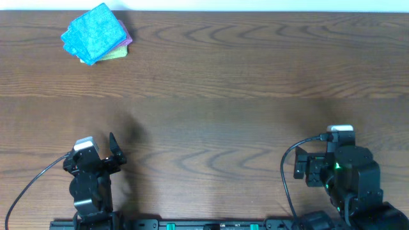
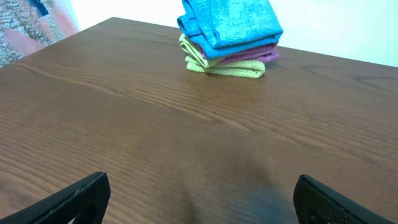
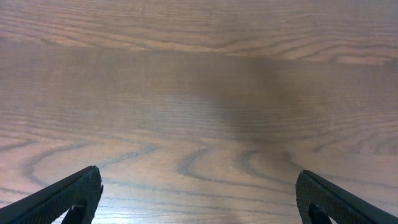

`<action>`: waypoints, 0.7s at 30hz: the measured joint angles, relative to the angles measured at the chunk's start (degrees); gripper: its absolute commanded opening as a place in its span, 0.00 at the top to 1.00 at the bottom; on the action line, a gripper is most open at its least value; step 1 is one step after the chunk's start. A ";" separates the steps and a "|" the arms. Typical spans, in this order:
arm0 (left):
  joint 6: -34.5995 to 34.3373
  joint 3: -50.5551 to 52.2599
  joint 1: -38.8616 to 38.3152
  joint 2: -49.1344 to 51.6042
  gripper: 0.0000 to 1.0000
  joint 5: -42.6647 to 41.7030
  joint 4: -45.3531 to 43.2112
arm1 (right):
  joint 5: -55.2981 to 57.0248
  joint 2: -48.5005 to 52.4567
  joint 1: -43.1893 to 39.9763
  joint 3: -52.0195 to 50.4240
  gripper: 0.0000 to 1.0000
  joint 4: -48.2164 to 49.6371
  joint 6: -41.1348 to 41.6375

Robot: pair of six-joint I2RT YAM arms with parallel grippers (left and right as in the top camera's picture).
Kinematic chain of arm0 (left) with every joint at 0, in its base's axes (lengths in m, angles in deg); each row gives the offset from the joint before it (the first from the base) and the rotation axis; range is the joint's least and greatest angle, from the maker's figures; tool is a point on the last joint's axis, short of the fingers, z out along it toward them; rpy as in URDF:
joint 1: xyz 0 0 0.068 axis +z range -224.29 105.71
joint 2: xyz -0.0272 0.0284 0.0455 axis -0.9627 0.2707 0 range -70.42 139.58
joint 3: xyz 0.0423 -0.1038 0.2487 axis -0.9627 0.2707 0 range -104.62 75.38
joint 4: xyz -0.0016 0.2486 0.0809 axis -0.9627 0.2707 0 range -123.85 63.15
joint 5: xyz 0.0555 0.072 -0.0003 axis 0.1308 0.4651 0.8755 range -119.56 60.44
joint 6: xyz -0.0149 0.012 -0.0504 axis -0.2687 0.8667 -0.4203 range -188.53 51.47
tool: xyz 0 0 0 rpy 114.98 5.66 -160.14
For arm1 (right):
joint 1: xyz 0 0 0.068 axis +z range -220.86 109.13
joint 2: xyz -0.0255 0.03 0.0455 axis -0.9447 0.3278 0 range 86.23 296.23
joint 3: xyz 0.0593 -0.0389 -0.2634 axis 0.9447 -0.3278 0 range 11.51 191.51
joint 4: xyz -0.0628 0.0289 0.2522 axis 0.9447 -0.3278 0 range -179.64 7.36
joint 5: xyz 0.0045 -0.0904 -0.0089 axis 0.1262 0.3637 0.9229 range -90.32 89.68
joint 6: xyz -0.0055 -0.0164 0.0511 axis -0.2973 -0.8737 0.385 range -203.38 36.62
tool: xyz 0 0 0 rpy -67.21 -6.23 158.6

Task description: Fold the cloth

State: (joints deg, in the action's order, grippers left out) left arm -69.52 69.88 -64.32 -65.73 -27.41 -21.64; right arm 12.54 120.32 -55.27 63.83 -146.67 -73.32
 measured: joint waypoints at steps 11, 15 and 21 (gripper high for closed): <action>0.00 0.00 0.00 0.00 0.05 0.00 0.00 | 0.00 0.00 0.00 0.00 0.01 0.00 0.00; 0.00 0.00 0.00 0.00 0.05 0.00 0.00 | 0.00 0.00 0.00 0.00 0.01 0.00 0.02; 0.00 0.00 0.00 0.00 0.05 0.00 0.00 | 0.26 0.00 0.00 0.00 0.01 -0.35 -0.59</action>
State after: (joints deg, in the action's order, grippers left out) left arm -69.52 69.88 -64.32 -65.73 -27.41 -21.64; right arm 12.81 120.32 -55.27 63.83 -147.02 -73.91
